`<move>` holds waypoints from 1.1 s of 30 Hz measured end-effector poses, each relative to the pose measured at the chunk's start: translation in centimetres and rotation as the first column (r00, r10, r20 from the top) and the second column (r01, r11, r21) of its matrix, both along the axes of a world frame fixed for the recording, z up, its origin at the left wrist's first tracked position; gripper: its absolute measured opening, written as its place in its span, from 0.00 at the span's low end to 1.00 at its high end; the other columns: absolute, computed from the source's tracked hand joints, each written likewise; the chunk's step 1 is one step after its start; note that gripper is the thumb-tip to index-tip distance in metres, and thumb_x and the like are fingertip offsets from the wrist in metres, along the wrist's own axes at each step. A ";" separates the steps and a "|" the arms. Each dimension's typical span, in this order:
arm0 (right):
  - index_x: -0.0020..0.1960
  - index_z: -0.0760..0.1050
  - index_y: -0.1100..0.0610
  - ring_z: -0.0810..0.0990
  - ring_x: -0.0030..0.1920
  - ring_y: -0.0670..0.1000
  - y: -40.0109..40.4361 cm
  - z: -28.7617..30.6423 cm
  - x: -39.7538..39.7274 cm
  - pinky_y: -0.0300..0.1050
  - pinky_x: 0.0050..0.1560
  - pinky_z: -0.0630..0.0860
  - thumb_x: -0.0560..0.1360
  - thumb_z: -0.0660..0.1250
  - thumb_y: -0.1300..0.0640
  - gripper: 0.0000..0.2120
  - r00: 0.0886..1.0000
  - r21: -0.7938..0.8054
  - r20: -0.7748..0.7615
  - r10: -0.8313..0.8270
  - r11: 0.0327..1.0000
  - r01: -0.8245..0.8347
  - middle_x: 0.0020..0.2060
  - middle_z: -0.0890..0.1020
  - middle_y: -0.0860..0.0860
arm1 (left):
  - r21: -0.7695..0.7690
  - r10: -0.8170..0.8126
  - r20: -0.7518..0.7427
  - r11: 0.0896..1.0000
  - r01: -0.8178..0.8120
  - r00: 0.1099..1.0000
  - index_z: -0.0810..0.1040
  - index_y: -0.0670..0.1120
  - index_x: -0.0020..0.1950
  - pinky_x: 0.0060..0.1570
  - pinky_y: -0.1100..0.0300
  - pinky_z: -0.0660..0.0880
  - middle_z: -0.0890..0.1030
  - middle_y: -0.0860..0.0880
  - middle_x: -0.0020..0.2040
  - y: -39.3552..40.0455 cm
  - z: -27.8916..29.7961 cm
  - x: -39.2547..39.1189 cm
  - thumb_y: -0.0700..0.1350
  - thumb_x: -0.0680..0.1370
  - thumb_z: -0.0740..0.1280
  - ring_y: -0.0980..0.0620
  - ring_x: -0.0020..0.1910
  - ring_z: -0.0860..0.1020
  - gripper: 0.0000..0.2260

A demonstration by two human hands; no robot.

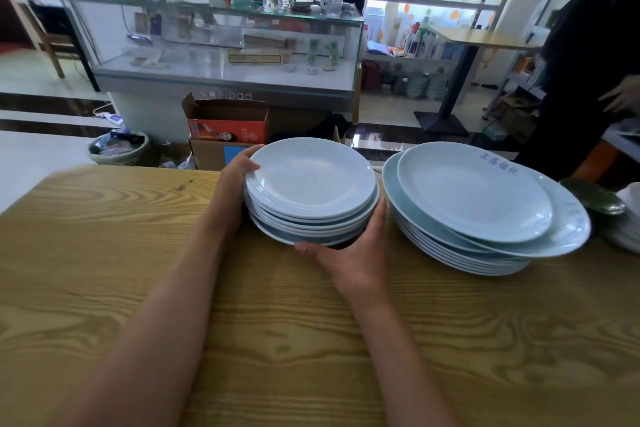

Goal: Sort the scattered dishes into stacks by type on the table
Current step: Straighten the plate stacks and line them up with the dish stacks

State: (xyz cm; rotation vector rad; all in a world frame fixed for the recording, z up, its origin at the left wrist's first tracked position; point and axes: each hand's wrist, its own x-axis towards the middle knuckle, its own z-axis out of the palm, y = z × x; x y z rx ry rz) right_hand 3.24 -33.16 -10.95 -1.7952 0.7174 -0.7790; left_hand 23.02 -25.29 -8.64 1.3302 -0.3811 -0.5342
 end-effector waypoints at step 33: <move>0.75 0.60 0.45 0.69 0.68 0.40 -1.0 -0.4 2.1 0.48 0.69 0.69 0.74 0.64 0.41 0.32 0.991 0.163 0.121 -0.059 0.986 0.039 0.69 0.71 0.40 | 0.035 0.045 0.021 0.998 -0.046 0.999 0.73 0.52 0.64 0.44 0.58 0.76 0.78 0.50 0.53 -0.8 -0.6 0.8 0.38 0.80 0.55 0.51 0.50 0.78 0.17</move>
